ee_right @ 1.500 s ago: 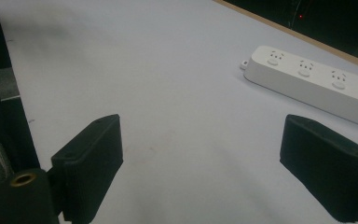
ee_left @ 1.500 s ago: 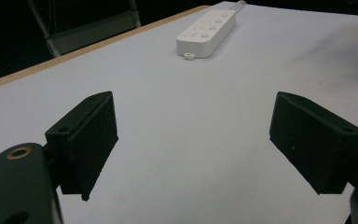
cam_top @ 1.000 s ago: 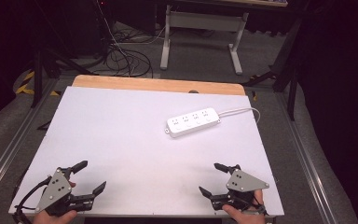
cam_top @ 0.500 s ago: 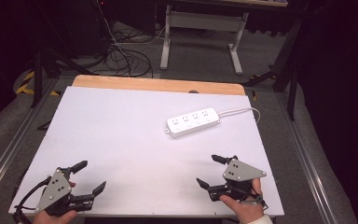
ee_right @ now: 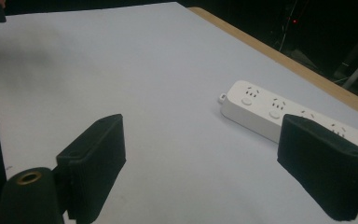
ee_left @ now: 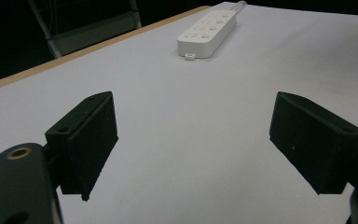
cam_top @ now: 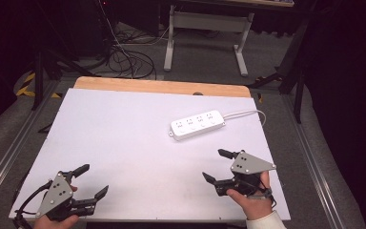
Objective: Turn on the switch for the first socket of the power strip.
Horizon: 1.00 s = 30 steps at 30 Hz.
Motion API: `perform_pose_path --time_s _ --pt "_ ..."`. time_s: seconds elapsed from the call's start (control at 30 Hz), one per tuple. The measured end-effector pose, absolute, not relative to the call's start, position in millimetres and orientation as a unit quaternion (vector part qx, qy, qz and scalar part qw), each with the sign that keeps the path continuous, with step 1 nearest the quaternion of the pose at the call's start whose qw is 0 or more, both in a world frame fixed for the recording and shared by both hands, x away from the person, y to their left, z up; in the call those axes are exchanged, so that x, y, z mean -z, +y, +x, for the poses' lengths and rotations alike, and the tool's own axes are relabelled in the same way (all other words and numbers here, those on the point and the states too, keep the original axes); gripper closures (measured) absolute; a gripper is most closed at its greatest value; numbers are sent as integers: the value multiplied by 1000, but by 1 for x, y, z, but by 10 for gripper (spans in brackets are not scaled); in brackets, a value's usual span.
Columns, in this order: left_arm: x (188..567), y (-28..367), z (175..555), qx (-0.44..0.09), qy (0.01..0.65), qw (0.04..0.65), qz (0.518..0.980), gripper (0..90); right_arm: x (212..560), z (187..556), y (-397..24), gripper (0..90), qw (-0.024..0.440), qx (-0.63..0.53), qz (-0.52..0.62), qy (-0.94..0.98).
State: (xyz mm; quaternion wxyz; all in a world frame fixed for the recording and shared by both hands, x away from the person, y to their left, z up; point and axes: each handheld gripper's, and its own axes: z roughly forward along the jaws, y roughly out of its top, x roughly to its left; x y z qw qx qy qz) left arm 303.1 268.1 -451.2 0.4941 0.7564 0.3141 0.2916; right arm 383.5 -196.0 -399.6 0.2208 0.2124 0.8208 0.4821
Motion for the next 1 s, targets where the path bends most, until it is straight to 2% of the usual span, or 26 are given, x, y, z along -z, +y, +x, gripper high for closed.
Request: perform_pose_path --time_s 0.23,0.3,0.33,0.37,0.47,0.53,0.57,0.67,0.87,1.0 --pt "451 268 303 -291 317 494 755 159 388 391 -195 163 229 -480 207 821" --pt "451 268 303 -292 315 493 757 159 387 392 -196 224 230 -477 206 823" --pt "451 268 303 -292 315 494 756 159 387 392 -196 224 230 -477 206 823" --pt "451 268 303 -291 317 494 755 159 385 393 -195 306 226 -473 197 828" --pt "451 268 303 -292 316 494 755 159 381 395 -193 353 236 -468 194 829" --pt "451 268 303 -294 314 493 756 159 378 397 -192 424 236 -470 192 828" --pt "451 268 303 -294 314 493 756 159 377 398 -191 444 227 -469 190 832" --pt "452 268 303 -290 318 495 755 159 374 401 -190 464 238 -459 195 834" --pt "451 269 302 -297 314 495 754 159 365 411 -190 526 213 -460 225 832" --pt "451 268 302 -296 315 495 754 159 361 422 -193 623 185 -472 243 827"
